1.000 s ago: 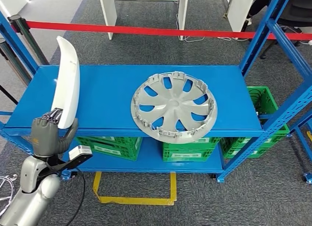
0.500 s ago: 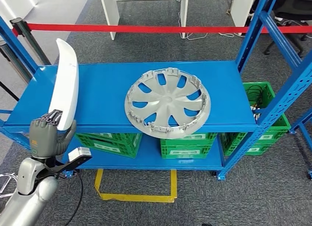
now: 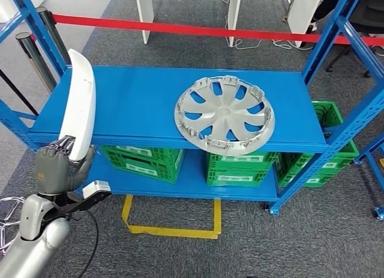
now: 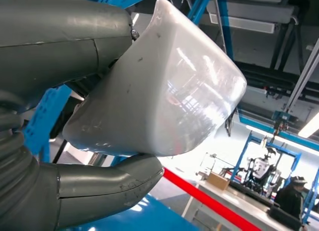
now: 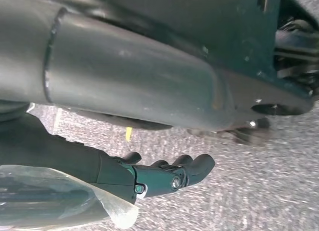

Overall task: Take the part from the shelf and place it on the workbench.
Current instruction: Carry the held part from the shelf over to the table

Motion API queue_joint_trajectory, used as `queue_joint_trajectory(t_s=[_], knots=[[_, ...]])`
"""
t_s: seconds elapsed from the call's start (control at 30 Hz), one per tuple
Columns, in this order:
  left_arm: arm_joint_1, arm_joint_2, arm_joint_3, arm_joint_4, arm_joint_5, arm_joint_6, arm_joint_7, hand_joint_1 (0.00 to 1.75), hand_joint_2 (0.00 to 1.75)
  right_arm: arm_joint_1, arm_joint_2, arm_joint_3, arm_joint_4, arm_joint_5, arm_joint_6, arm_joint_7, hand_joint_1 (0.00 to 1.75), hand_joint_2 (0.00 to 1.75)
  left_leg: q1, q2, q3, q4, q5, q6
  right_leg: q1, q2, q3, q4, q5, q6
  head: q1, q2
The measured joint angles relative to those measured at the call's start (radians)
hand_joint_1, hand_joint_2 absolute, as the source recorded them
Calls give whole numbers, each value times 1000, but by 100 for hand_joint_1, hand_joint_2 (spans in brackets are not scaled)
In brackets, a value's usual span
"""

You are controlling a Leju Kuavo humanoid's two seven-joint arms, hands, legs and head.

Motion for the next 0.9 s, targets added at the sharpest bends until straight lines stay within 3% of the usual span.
queue_joint_trajectory(t_s=[0.03, 0.1, 0.17, 0.43, 0.53, 0.57, 0.6, 0.67, 0.7, 0.77, 0.83, 0.87, 0.9], knots=[[1, 0, 0, 0, 0, 0, 0, 175, 175, 0, 0, 0, 0, 0, 0, 0, 0, 0, -3, 0, -13, 1, 9, 0, 2, 0, 22, -8, 19, -5, 0, 0], [1, 0, 0, 0, 0, 0, 0, 175, 175, -1, 0, 0, 0, 0, 0, 0, 0, 0, -9, -2, -32, 4, 24, 0, 9, 4, 111, -117, 68, -22, 0, 0], [1, 0, 0, 0, 0, 0, 0, 175, 175, -2, 0, 0, 0, 0, 0, 0, 0, 0, -11, -3, -41, 5, 32, -1, 15, 9, 181, -214, 86, -35, -1, 0], [1, 0, 0, 0, 0, 0, 0, 175, 175, -3, 0, 0, 0, 0, -1, 0, 0, 0, -12, -4, -41, 6, 35, -3, 19, 14, 213, -259, 76, -43, -1, 0], [1, 1, 0, 0, 0, 0, 0, 175, 175, -3, 0, 0, 0, 0, -1, 0, 0, 0, -12, -4, -54, 9, 51, -17, 21, 12, 242, -321, 72, -48, 0, 0], [2, 3, 0, -1, 0, 0, 0, 175, 175, -2, 1, 0, 0, 0, -1, 0, 0, 0, -7, -4, -73, 63, 8, -29, 19, 6, 230, -334, 88, -53, 0, 0], [3, 4, 0, -1, 0, 0, 0, 175, 175, -1, 2, 0, 0, 0, -1, 0, 0, 0, 1, -3, -61, 102, -15, -44, 15, -1, 192, -327, 114, -55, -1, 0], [-1, 6, -2, 0, 6, -4, 0, 175, 175, 0, 2, -1, 1, -11, 1, 45, 0, 0, 18, -1, 7, 119, -73, -71, 10, -13, 112, -303, 162, -49, -4, 0], [-9, 6, -4, 1, 12, -9, 1, 175, 175, 1, 2, -4, 3, -23, 3, 107, 0, 0, 21, -2, 60, 64, -60, -72, 10, -16, 84, -290, 177, -38, -4, 0], [-36, 9, -14, 12, 27, -20, 6, 175, 175, 5, 1, -12, 10, -48, 10, 297, 0, 0, 16, -5, 88, 5, -79, -58, 12, -19, 72, -283, 193, -25, -5, 0], [-60, 12, -25, 26, 35, -26, 11, 175, 175, 17, -1, -21, 15, -59, 14, 428, 0, 0, 15, -4, 71, 4, -67, -37, 10, -19, 66, -283, 203, -14, -5, 0], [-69, 13, -30, 32, 37, -27, 13, 175, 175, 24, -2, -23, 18, -60, 15, 448, 0, 0, 15, -2, 60, 4, -58, -27, 9, -16, 58, -272, 184, -9, -4, 0], [-77, 13, -35, 37, 39, -27, 14, 175, 175, 30, -3, -25, 20, -61, 16, 454, 0, 0, 16, 0, 49, 2, -47, -18, 8, -11, 47, -244, 146, -5, -3, 0]])
